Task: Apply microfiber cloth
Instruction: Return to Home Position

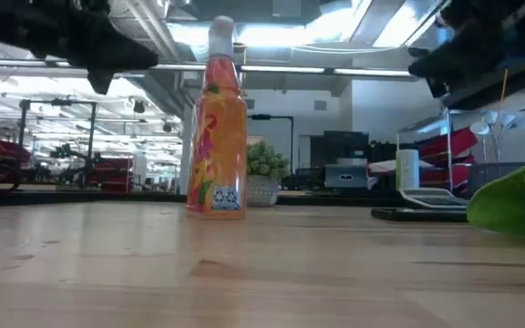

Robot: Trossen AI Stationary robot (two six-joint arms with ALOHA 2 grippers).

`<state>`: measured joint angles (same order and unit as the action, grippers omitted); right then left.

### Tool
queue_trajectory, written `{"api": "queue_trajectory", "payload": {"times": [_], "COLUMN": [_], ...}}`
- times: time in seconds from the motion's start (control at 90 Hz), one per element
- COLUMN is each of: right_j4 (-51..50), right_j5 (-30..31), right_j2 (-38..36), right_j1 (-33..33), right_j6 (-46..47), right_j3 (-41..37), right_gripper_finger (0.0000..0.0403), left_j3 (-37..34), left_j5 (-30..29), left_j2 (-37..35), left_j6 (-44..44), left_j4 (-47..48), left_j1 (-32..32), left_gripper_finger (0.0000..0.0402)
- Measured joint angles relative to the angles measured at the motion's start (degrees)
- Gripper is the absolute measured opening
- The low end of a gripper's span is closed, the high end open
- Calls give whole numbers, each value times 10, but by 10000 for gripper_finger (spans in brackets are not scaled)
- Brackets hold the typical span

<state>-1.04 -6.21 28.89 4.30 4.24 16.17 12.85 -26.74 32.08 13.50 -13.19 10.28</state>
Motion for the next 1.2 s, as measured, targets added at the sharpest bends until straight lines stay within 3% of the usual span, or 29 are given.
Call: {"api": "queue_trajectory", "payload": {"times": [0.378,0.611,0.978,1.2], "right_j4": [32,18,17,17], "right_j5": [2,72,60,56], "right_j2": [-193,-286,-285,-285], "right_j1": [55,55,54,54], "right_j6": [44,87,62,73], "right_j3": [-103,-157,-157,-157], "right_gripper_finger": [17,17,17,17], "left_j3": [-82,-123,-123,-123], "left_j5": [11,10,-29,-13], "left_j2": [-110,-148,-154,-216], "left_j6": [3,17,-20,-8], "left_j4": [-43,-41,-18,55], "left_j1": [-18,-1,19,19], "left_gripper_finger": [1,1,1,1]}}
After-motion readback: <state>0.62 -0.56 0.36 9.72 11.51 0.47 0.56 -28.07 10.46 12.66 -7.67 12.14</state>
